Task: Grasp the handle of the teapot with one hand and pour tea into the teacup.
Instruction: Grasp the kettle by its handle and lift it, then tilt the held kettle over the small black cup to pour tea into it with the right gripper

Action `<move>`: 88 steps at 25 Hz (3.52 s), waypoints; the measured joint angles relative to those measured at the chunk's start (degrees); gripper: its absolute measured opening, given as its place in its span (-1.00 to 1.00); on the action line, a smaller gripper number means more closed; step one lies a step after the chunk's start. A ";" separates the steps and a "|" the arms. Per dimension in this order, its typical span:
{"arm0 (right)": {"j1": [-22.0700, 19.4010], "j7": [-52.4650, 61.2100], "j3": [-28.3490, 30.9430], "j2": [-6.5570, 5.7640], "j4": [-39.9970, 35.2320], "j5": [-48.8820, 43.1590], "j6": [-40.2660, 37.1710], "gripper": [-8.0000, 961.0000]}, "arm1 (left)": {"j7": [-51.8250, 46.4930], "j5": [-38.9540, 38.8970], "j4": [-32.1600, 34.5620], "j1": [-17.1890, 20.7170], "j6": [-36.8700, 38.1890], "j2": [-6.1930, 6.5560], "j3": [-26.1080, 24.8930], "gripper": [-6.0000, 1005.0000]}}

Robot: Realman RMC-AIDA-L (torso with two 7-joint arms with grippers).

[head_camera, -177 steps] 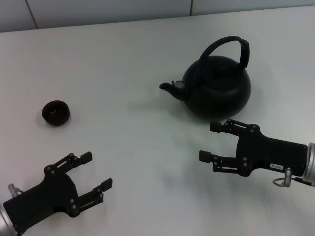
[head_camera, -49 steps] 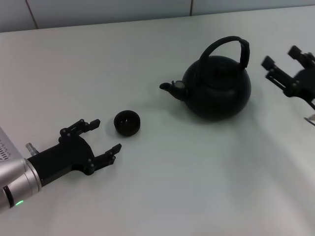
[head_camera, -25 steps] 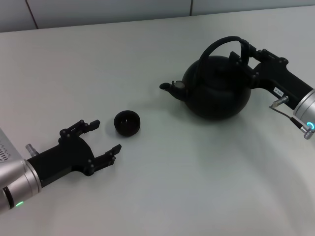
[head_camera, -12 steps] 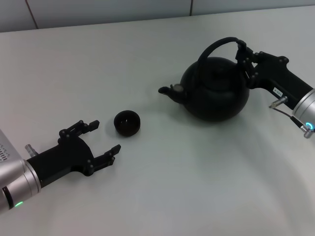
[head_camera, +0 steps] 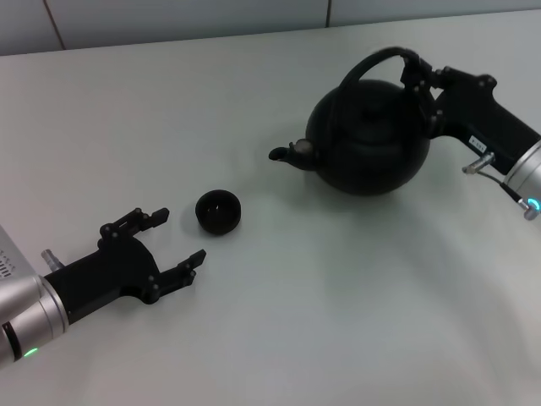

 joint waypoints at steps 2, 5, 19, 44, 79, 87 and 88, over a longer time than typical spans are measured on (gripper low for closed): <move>0.74 -0.21 -0.18 -0.04 -0.64 -0.01 -0.37 -0.78 | -0.03 0.00 0.00 0.08 0.00 0.05 0.00 0.60; 2.03 -2.47 -0.41 -0.03 -1.31 -0.25 -0.69 -0.78 | -0.08 0.00 0.00 0.19 0.00 0.07 0.00 0.60; 8.21 -13.82 -5.64 0.13 -2.15 -0.33 -1.19 -0.79 | -1.70 -0.01 0.44 0.22 -0.04 0.42 -0.10 0.60; 11.72 -16.22 -13.03 0.29 -3.87 -0.32 3.32 -0.79 | -1.72 -0.01 0.06 -0.25 -0.26 0.42 -0.18 0.60; 12.21 -20.00 -16.85 0.42 -5.30 -0.04 3.39 -0.80 | -3.80 1.52 0.62 -0.39 -0.44 0.51 -0.17 0.60; 12.38 -20.00 -16.84 0.42 -5.27 0.02 3.35 -0.80 | -4.68 3.41 1.42 -0.35 -0.89 0.46 -0.17 0.60; 12.39 -20.00 -16.84 0.42 -5.27 0.02 3.31 -0.80 | -4.69 3.50 1.47 -0.33 -0.93 0.44 -0.17 0.60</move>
